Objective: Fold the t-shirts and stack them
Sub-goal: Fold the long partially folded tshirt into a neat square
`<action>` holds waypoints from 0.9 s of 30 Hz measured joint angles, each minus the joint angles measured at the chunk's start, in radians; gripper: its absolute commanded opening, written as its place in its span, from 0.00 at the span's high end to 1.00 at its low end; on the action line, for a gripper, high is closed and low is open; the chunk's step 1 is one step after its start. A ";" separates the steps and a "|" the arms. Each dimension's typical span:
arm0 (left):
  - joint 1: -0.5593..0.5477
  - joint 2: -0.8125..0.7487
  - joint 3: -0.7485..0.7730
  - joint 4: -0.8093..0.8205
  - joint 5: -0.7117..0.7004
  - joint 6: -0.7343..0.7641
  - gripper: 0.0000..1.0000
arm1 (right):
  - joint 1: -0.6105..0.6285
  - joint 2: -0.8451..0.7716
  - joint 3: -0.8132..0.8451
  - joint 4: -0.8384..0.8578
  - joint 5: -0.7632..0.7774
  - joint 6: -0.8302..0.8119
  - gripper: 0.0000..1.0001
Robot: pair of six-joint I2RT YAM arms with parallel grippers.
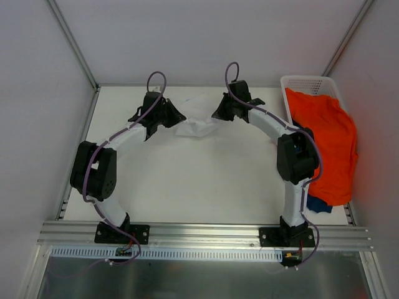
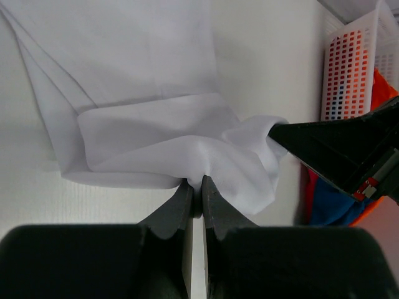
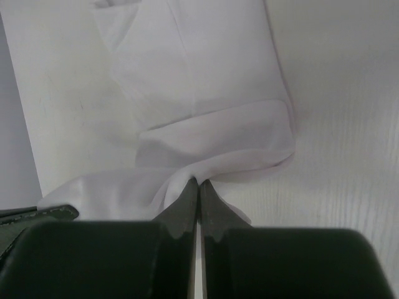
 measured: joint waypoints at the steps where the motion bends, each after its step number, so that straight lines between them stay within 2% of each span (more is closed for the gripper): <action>1: 0.002 0.016 0.022 0.003 0.002 0.002 1.00 | -0.014 0.026 0.035 -0.003 -0.010 -0.001 0.99; 6: 0.023 0.111 0.134 0.003 0.002 0.019 1.00 | -0.067 0.171 0.241 -0.026 -0.072 0.001 1.00; 14: 0.070 0.225 0.249 0.002 0.006 0.024 1.00 | -0.091 0.478 0.690 -0.008 -0.187 0.038 0.99; 20: 0.124 0.306 0.323 0.003 0.007 0.026 1.00 | -0.088 0.589 0.772 0.110 -0.212 0.095 1.00; 27: 0.198 0.386 0.393 0.004 0.024 0.031 1.00 | -0.081 0.637 0.776 0.255 -0.204 0.116 1.00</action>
